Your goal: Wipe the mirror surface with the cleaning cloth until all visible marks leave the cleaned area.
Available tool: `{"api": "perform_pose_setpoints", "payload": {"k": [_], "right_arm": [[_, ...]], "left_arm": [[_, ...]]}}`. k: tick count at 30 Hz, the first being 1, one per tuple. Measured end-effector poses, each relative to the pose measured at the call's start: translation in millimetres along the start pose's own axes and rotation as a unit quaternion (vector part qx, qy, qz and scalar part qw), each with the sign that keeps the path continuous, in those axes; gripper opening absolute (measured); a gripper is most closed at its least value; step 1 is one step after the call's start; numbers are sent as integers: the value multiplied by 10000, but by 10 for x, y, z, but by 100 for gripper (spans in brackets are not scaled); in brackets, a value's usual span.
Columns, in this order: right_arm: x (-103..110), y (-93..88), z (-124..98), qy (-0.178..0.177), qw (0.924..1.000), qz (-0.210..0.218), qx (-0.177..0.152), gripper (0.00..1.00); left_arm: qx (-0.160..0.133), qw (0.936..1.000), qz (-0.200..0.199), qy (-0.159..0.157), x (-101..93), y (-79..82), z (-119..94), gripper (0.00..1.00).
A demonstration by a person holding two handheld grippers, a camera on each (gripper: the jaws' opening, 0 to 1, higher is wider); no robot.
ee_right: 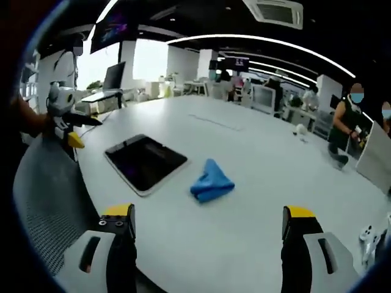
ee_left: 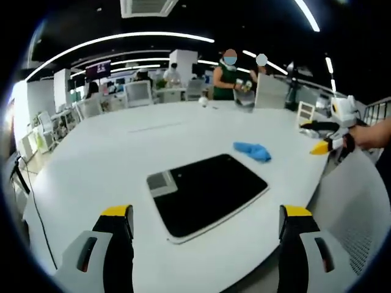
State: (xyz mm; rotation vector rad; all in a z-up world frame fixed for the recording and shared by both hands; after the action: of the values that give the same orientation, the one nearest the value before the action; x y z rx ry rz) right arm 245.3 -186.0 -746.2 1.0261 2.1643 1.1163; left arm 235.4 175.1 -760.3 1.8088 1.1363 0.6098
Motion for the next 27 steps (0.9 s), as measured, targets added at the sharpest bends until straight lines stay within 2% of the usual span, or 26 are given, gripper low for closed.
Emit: {"api": "perform_pose_setpoints", "payload": {"k": [1,7,13,16,20,24,27], "right_arm": [[14,3,5,88,9999,127,-6,100],[23,-58,14,-3,9988,485,-35,100],[115,-124,58,-106,9986,512,-32,99],[93,-155,75,-204,9992,298,150,99],[110,-209,74,-165,9989,384,222,98],[84,-208,53,-286,9978,574,170,97],[124,-208,60,-231,9981,534,206,97]], "left_arm": [[-15,10000,-43,-5,1,0,0,100],[-43,9999,124,23,-10,10,15,100],[119,9996,240,-22,-25,-22,38,100],[149,9994,307,-56,-41,-18,41,100],[176,9990,399,-79,-48,-21,50,100],[167,9989,439,-53,-32,-30,48,100],[148,9990,416,-49,-23,-31,45,100]]}}
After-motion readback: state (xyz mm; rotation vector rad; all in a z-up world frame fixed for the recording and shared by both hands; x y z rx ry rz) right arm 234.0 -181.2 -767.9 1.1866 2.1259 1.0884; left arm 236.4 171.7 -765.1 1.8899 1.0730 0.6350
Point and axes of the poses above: the point that each gripper's makers call its tool centre point, and the gripper's own axes: z roughly forward along the fingers, x roughly to its left, y roughly out of its top, the point moved 4 cm from there along -z, roughly backward along the fingers, and after that the axes turned 6 degrees about y, right-handed, at the moved point
